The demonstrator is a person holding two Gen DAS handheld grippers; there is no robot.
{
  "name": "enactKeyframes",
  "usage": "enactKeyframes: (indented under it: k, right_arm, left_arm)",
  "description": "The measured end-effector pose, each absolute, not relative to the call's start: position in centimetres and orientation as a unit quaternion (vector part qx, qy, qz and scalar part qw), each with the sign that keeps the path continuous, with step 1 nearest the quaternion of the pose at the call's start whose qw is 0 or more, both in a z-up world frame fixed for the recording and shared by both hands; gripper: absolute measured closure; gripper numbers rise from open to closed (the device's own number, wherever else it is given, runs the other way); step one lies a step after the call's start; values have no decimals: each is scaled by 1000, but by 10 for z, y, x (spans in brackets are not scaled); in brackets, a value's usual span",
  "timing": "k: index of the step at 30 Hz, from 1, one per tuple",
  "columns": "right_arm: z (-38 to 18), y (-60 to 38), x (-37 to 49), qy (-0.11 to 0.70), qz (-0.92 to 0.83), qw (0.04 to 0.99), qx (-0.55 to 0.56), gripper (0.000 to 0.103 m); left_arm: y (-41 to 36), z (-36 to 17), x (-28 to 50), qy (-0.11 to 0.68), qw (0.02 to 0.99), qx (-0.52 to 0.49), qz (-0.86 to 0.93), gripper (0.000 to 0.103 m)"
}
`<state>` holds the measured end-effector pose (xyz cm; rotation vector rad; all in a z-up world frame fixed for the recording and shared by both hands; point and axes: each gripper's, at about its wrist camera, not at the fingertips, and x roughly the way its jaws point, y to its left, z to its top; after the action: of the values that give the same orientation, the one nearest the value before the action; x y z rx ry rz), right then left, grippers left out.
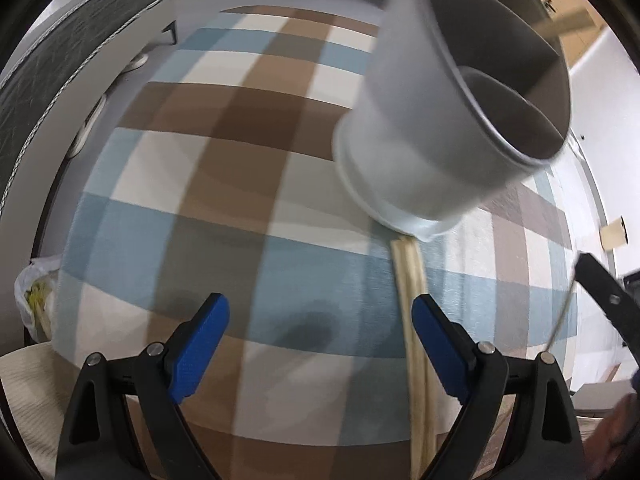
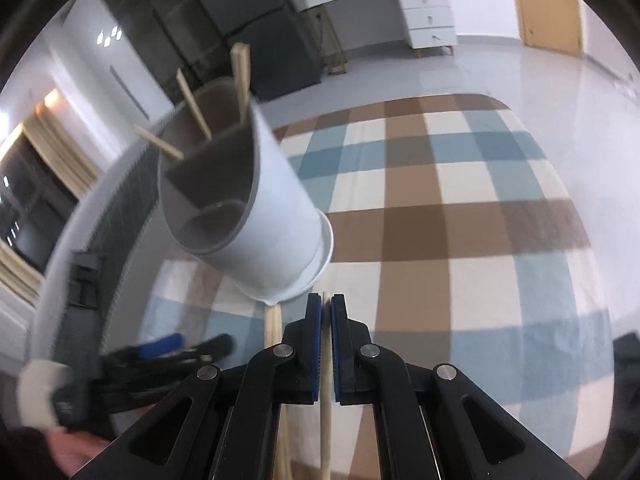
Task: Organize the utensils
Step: 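Lower both open tools down to the chopsticks lying beside the holder, then close the right tool on a chopstick while the left tool grasps another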
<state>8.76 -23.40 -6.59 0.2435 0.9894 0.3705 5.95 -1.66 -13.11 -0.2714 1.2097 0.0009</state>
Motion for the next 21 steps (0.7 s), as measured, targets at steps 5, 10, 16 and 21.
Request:
enactKeyframes:
  k: [5, 10, 16, 21]
  right_arm:
    - [-64, -257, 87, 466, 164, 854, 163, 99]
    - [-55, -261, 84, 451, 158, 863, 163, 99]
    - [-50, -262, 84, 442, 157, 868, 160, 99]
    - [-49, -262, 86, 441, 156, 869, 161, 99]
  left_arm:
    - [-25, -139, 58, 577, 810, -106, 12, 13]
    - [-25, -142, 58, 580, 807, -106, 21, 13]
    - [-35, -144, 60, 579, 811, -75, 28, 13]
    - [-45, -146, 64, 587, 807, -49, 33, 13]
